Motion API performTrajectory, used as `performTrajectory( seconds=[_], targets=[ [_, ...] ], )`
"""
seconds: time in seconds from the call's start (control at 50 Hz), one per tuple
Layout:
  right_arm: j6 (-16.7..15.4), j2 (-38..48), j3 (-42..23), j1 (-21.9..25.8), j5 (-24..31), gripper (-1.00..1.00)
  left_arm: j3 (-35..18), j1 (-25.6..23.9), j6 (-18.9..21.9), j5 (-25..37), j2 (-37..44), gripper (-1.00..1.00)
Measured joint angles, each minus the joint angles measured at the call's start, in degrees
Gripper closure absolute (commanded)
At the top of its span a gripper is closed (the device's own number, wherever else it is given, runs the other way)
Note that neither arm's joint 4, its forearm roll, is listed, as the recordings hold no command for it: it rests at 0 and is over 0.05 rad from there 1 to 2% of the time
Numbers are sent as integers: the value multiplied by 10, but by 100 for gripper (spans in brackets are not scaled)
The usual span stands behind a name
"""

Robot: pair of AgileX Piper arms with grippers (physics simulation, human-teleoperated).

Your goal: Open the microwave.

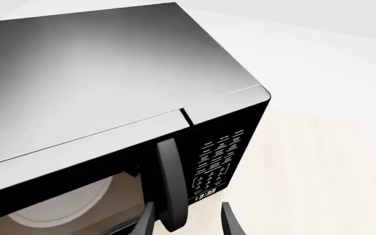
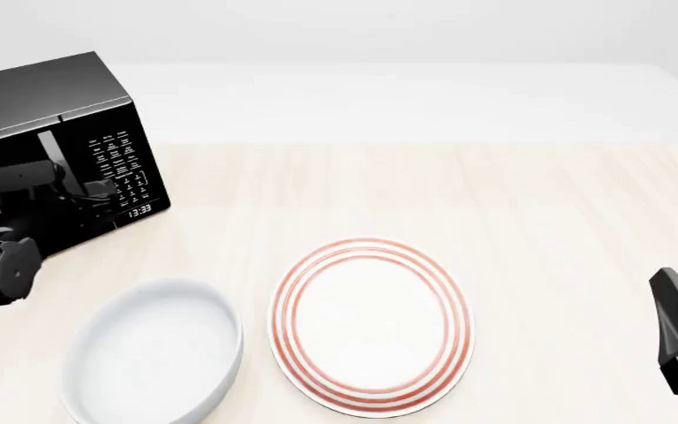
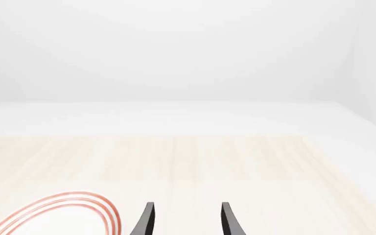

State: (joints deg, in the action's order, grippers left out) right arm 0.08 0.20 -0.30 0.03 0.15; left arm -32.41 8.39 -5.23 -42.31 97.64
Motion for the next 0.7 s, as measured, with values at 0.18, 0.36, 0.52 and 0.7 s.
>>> performTrajectory(
  seconds=[0.18,0.36,0.52,0.7],
  targets=[
    [0,0,0,0,0,-100,-6,0,-2,0,9,-100],
    [0,0,0,0,0,-100,-10,-1,-3,2,13,-100],
    [0,0,0,0,0,-100,-13,-1,-4,4,14,-100],
    [0,0,0,0,0,-100,-14,1,-3,5,14,100]
  ],
)
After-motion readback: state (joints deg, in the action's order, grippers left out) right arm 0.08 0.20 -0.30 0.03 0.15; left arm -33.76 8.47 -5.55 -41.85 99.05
